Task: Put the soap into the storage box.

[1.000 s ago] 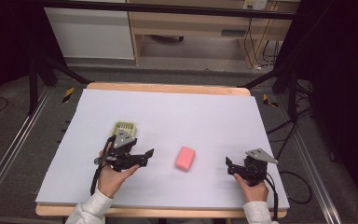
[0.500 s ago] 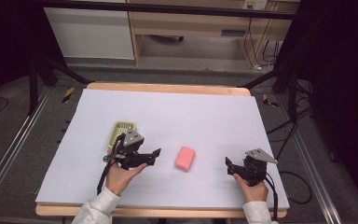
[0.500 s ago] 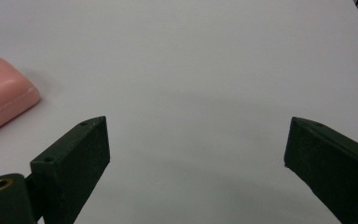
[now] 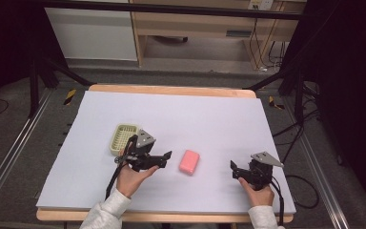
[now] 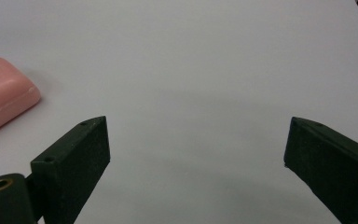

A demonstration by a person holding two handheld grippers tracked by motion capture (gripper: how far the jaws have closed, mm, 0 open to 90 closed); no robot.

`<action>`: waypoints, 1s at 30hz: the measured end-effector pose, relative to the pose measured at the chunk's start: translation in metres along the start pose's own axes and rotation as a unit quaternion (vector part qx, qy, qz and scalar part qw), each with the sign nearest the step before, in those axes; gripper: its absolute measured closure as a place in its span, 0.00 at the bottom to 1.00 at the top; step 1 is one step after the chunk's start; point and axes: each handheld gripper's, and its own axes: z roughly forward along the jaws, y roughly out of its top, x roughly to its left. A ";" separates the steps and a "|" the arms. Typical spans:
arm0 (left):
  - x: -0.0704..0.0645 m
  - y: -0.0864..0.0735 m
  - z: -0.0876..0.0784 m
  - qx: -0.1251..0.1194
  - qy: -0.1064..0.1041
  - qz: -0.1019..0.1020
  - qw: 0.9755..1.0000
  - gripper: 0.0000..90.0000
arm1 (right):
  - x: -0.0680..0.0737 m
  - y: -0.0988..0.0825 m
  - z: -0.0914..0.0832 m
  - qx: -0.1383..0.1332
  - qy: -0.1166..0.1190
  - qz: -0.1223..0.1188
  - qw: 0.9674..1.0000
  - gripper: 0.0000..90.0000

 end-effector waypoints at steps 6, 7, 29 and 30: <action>-0.004 0.003 0.005 0.003 -0.003 0.002 1.000 0.27 | 0.000 0.000 0.000 0.001 0.001 0.000 1.000 0.08; -0.005 0.003 0.006 0.002 -0.003 0.000 1.000 0.27 | 0.000 0.000 0.000 0.001 0.001 0.000 1.000 0.08; -0.019 0.010 0.028 0.015 -0.009 0.009 1.000 0.27 | 0.000 0.000 0.000 -0.002 0.003 0.000 1.000 0.09; -0.020 0.010 0.029 0.016 -0.010 0.009 1.000 0.27 | 0.000 0.000 0.000 -0.002 0.003 0.000 1.000 0.09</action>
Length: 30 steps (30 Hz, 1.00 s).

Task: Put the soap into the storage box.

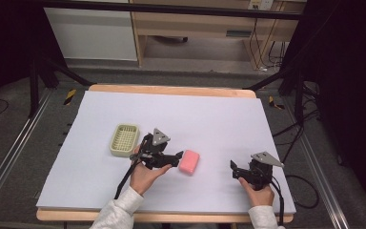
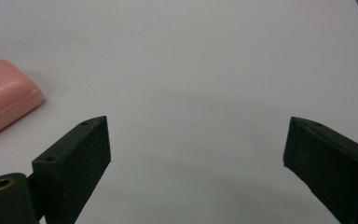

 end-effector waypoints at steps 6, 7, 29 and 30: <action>-0.005 0.002 0.006 0.006 -0.003 0.002 1.000 0.27 | 0.000 0.000 0.000 0.001 0.001 0.002 1.000 0.09; -0.005 0.002 0.008 0.006 -0.004 0.001 1.000 0.27 | 0.000 0.000 0.000 0.000 0.000 0.002 1.000 0.09; -0.017 0.004 0.034 0.035 -0.006 0.003 0.999 0.27 | 0.000 0.000 0.000 0.003 0.002 0.001 1.000 0.10; -0.017 0.004 0.036 0.037 -0.006 0.003 0.999 0.27 | 0.000 0.000 0.000 0.002 0.002 0.002 1.000 0.10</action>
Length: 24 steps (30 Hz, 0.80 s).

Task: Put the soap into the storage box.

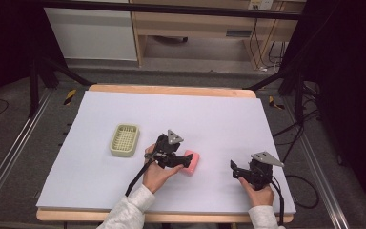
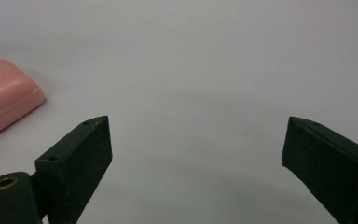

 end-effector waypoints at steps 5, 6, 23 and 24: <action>-0.001 0.000 0.006 0.009 0.000 0.000 1.000 0.26 | 0.000 0.000 0.000 0.001 0.001 0.002 1.000 0.10; -0.002 -0.001 0.007 0.011 0.001 0.002 1.000 0.26 | 0.000 0.000 0.000 0.001 0.002 0.002 1.000 0.10; -0.014 -0.003 0.022 0.037 0.003 0.016 0.999 0.24 | 0.000 0.000 0.001 0.006 0.003 0.003 1.000 0.10; -0.014 -0.003 0.022 0.041 0.002 0.018 0.999 0.24 | 0.000 0.000 0.001 0.006 0.003 0.003 1.000 0.10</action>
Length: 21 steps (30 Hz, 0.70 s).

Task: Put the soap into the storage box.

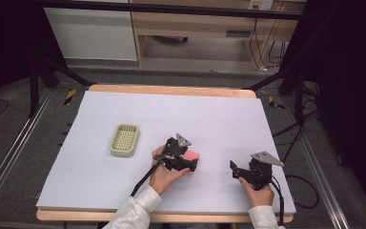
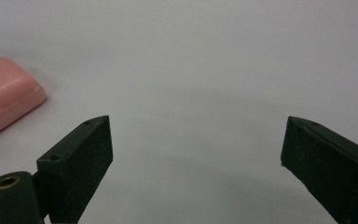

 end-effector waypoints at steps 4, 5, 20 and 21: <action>-0.004 -0.001 0.005 0.006 0.001 0.003 1.000 0.24 | 0.000 0.000 0.000 0.000 0.000 0.000 1.000 0.10; -0.005 -0.001 0.006 0.009 0.003 0.006 1.000 0.24 | 0.000 0.000 0.000 0.000 0.000 0.000 1.000 0.10; -0.009 -0.003 0.021 0.034 0.002 0.002 0.999 0.25 | 0.000 0.000 0.000 0.003 0.003 -0.002 1.000 0.10; -0.010 -0.004 0.022 0.035 0.003 0.000 0.999 0.25 | 0.000 0.000 0.000 0.003 0.002 -0.002 1.000 0.10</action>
